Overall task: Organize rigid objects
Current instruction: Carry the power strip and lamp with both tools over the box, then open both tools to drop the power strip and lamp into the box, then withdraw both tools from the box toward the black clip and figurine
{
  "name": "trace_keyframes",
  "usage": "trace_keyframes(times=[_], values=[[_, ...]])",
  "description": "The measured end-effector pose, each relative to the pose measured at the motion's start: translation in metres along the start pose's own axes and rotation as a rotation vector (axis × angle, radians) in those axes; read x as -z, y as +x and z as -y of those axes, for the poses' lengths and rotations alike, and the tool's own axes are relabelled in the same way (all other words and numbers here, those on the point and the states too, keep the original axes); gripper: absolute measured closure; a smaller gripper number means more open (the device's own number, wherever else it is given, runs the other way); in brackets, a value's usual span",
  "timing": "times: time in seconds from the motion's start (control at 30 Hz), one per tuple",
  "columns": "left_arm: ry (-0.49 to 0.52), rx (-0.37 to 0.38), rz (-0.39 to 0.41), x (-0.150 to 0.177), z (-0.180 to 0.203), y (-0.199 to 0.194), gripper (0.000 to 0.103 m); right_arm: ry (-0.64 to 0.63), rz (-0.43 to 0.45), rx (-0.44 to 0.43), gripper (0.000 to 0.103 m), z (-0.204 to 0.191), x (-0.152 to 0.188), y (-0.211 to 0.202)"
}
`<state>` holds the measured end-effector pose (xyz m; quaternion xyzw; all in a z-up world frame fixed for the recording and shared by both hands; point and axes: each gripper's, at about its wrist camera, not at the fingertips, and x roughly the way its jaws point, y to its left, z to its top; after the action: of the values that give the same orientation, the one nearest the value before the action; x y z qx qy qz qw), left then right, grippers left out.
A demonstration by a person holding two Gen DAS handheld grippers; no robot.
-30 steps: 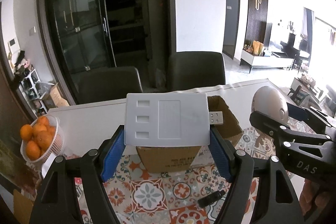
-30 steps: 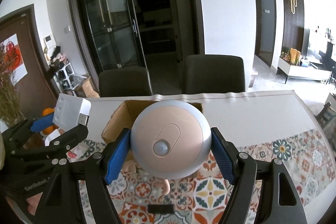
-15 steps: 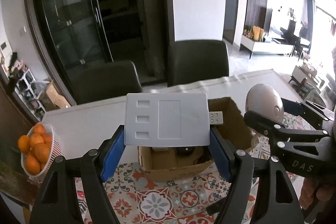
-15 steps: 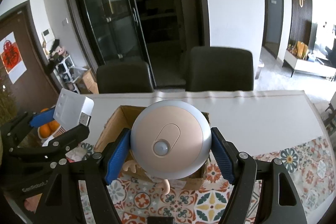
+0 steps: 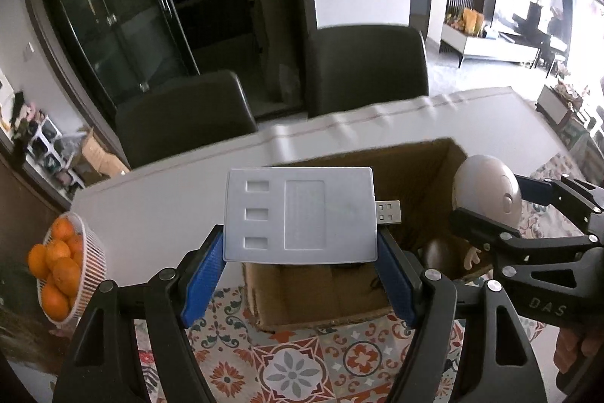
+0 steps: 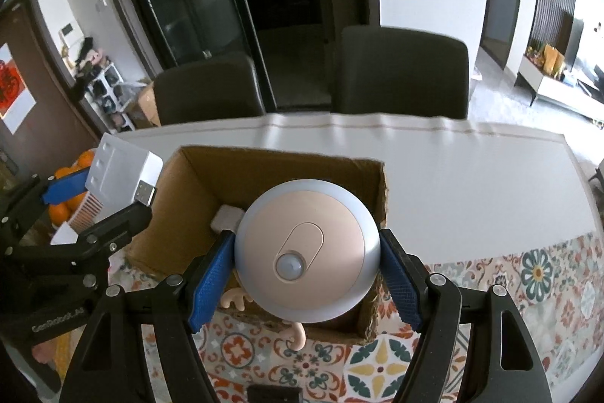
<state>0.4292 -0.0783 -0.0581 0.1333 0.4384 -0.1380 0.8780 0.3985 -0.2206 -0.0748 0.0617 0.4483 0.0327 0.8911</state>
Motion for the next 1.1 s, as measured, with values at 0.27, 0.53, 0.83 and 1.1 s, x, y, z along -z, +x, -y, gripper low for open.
trace_keyframes(times=[0.27,0.53,0.83,1.1], values=[[-0.009,0.024,-0.076,0.01,0.0,0.031,0.027,-0.017,-0.029,0.021,0.028,0.001,0.009,0.02],[-0.039,-0.007,-0.073,0.017,-0.008,0.027,0.015,-0.016,-0.025,0.034,0.028,0.0,0.01,0.023],[-0.092,-0.118,-0.022,0.025,-0.027,0.001,0.003,-0.034,0.008,0.076,0.022,-0.014,0.006,0.015],[-0.11,-0.192,0.067,0.042,-0.028,-0.04,0.001,-0.057,0.078,0.115,0.021,-0.026,0.021,-0.022]])
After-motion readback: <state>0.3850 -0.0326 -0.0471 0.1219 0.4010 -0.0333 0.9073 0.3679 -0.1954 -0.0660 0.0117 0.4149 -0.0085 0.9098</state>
